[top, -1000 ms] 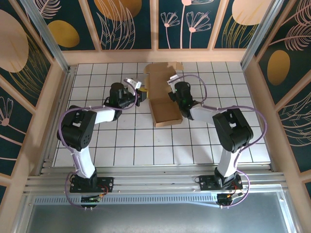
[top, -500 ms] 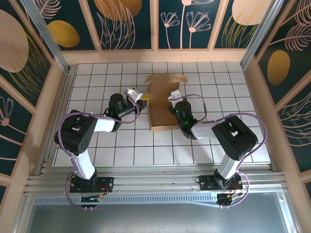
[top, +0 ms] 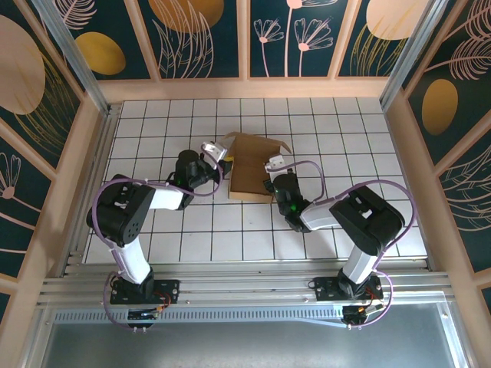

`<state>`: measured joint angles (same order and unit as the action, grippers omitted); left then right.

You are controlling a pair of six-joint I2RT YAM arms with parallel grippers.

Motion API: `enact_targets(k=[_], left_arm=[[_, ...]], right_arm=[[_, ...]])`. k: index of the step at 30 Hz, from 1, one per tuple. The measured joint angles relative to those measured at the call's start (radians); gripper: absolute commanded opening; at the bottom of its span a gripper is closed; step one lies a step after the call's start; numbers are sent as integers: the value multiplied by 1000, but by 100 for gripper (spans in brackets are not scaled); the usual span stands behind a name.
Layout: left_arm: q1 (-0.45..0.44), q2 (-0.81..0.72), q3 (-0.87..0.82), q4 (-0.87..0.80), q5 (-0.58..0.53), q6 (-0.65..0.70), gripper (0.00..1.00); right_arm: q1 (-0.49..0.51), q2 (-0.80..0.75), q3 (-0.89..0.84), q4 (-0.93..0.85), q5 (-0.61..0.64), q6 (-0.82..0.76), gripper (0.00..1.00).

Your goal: Fold the paper box

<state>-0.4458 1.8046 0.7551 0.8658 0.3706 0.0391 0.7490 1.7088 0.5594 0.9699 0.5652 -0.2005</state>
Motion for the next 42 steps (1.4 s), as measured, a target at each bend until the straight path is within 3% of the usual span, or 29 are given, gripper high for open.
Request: enact_targets(k=[15,26,35,42], left_arm=[[-26,-9,5,-197,-75,-132,13],[-28,-9,-3,-249,-98,-190,15],[-28,-21,-34,-232,-111,-232,23],[-28,-58,-71,-218,-109,-268,39]], right_arm=[[7,-39,-26,-135,-100,136,16],[10,-45,34,-343,-198,266,20],[10,-214,-21,-413,-238,346,51],[3,-430,-77,-474,-303,385,60]])
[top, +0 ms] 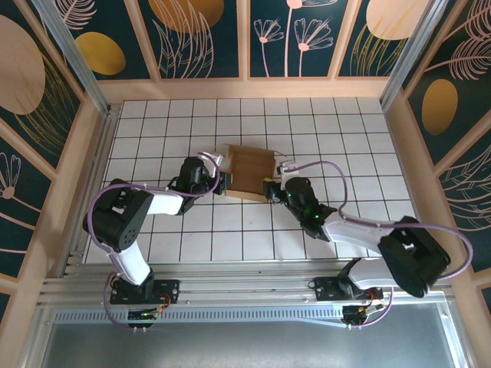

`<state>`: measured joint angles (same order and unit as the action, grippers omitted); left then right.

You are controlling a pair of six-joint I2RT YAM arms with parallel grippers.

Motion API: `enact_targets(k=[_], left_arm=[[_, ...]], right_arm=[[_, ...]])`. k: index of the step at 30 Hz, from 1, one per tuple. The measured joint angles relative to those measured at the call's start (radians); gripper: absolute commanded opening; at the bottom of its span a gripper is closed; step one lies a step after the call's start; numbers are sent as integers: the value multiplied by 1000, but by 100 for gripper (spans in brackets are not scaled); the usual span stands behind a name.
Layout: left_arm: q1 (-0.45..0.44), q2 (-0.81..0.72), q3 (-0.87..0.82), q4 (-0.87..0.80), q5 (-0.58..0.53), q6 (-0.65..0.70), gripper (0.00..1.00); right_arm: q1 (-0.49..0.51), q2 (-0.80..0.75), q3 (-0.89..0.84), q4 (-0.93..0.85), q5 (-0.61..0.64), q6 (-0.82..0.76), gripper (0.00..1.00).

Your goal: Fold the paper box

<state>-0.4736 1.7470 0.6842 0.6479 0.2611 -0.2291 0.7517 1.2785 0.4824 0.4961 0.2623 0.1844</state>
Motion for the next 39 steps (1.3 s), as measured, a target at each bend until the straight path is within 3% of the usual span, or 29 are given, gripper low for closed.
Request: enact_targets(k=[5,10,12,15,18,22,25,31,39], left_arm=[[0,-121,-65,23,9,-48,45],[0,-402,-172,4,9,-143,64],[-4,-523,-160,-70,-38,-206,64],[-4,-615,-3,-287,-153,-315,66],[21,-574,235,-468,-188,-373,68],[114,-420,509,-587,-72,-417,73],[164,-277,638,-660,34,-431,79],[174,-132,682,-785,139,-428,89],[174,-133,673,-809,153,-404,97]], right_arm=[[0,-208,2,-127,-91,45,63],[-27,-396,118,-274,-155,89,69],[-105,-376,250,-342,-213,111,69],[-294,-238,484,-429,-352,161,65],[-416,-47,709,-536,-467,185,64],[-451,209,908,-675,-607,181,63],[-451,338,961,-750,-702,166,60],[-415,469,943,-823,-795,128,55],[-332,504,786,-819,-703,54,55]])
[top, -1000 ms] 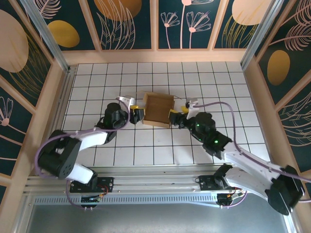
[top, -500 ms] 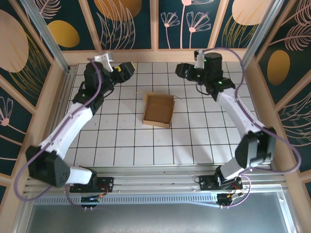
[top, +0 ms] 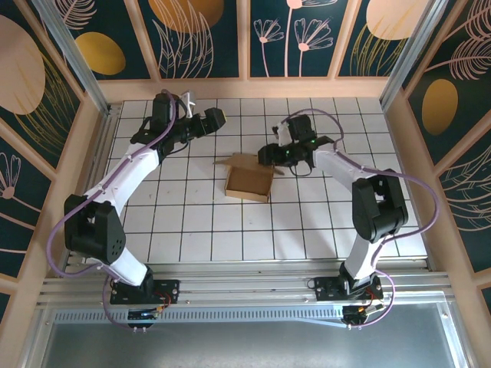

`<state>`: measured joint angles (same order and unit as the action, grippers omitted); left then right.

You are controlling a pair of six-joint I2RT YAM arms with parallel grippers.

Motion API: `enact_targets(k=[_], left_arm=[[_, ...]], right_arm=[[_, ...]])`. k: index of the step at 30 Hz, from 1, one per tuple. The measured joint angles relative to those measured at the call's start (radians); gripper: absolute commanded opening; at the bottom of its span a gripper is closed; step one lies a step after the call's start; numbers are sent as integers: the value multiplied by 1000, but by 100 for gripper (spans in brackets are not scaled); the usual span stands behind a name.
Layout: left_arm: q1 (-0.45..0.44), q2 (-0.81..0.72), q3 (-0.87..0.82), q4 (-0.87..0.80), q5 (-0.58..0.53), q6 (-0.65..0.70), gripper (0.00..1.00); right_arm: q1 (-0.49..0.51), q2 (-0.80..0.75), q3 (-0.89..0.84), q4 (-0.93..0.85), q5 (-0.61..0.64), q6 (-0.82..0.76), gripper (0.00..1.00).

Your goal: Fold the paper box

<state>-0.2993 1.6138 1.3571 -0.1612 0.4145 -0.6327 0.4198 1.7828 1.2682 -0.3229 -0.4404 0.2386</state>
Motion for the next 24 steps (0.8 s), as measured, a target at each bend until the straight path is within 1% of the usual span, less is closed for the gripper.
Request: enact_targets(k=[4,7,11,13,15,18,20,21,22,24], left_arm=[[0,0,-29,-1,-3,19,99],[0,6,-57,0,0,26,99],[0,34,-98,4,13,33,98],[0,57,-120,6,20,38,96],[0,86,-146,11,26,42,93],[0,126,-193,36,35,45,90],[0,153,-220,54,51,44,89],[0,168,-231,63,61,40,89],[-2,183,-240,76,76,37,89],[-6,209,-251,98,98,32,89]], right_arm=[[42,38,-60,13,138,-50,57],[76,35,-66,48,217,-71,58],[95,18,-89,81,243,-72,63],[93,-16,-129,104,249,-42,66],[86,-82,-196,126,264,14,68],[56,-194,-310,193,278,118,76],[31,-239,-370,240,278,182,78],[18,-243,-389,262,275,211,78],[13,-238,-401,282,272,236,76],[11,-220,-425,322,251,277,66]])
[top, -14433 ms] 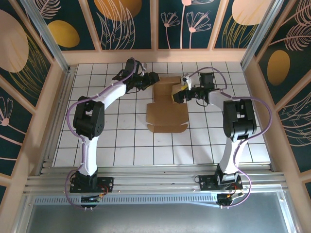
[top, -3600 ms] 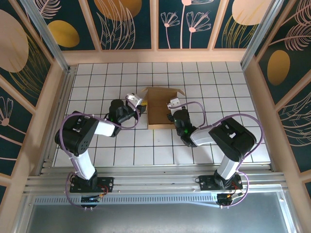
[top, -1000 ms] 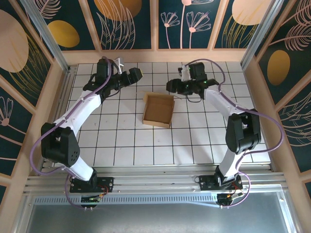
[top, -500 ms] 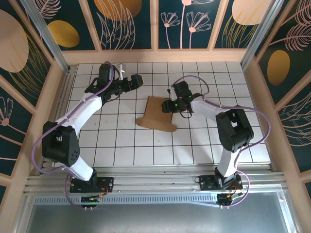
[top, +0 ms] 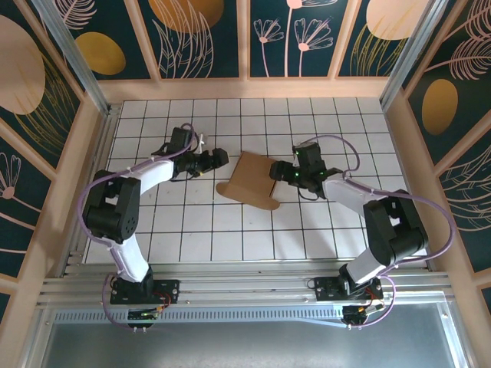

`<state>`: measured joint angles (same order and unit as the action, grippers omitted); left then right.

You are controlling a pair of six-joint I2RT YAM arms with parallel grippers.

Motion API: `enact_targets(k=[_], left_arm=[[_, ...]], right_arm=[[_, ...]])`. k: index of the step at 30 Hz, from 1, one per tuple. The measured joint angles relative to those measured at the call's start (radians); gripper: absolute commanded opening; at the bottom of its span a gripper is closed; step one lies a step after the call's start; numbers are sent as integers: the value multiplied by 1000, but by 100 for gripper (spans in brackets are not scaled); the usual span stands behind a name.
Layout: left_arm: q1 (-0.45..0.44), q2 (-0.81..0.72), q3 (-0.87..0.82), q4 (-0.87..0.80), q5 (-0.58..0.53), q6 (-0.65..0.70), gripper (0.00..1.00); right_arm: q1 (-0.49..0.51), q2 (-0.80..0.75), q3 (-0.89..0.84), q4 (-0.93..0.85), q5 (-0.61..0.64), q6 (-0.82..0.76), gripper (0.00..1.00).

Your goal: Fold the paper box

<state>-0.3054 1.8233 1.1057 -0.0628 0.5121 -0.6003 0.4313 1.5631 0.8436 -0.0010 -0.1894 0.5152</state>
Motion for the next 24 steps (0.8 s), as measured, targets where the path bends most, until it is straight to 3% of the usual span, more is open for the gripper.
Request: enact_targets(k=[6,9,17,24], left_arm=[[-15,31,-8,42,36,-11,89],[-16,31,-8,61,47,-11,90],[-16,40,-8,94,71,-22,95],[-22,123,0,93,118,-13,94]], right_arm=[[0,76,-61,139,-97,108,39],[0,92,-66,200,-122,135,31],[-31,110,-129,344,-180,154,27],[-103,140,-200,500,-309,154,27]])
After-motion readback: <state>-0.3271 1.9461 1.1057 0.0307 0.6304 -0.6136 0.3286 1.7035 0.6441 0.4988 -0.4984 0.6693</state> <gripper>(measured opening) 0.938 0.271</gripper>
